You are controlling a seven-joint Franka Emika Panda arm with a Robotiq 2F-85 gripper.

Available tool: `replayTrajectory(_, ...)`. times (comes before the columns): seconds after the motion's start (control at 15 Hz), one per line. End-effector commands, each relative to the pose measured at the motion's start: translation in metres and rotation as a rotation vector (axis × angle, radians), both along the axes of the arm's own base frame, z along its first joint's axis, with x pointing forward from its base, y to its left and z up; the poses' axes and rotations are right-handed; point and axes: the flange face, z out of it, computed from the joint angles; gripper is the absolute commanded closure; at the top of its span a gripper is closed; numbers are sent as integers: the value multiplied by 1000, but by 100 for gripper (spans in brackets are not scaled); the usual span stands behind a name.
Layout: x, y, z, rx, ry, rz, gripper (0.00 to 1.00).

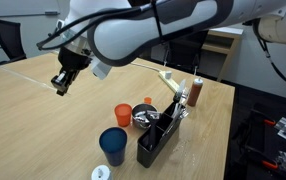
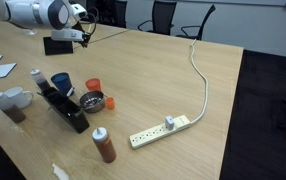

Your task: Pick up the straw from the table and put it in the black rack

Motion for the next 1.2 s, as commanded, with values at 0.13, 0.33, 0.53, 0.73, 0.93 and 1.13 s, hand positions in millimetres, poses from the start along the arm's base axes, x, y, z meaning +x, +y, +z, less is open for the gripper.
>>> replayTrajectory(0.13, -11, -17, 58, -40, -91, -50, 97)
replayTrajectory(0.33, -27, -32, 83, -111, -67, -91, 97)
replayTrajectory(0.53, -48, -50, 117, -204, -69, -137, 97)
replayTrajectory(0.73, -82, -74, 150, -347, -42, -200, 97)
replayTrajectory(0.93, -128, -104, 166, -498, 50, -258, 97)
replayTrajectory(1.13, -180, -132, 161, -637, 188, -301, 97)
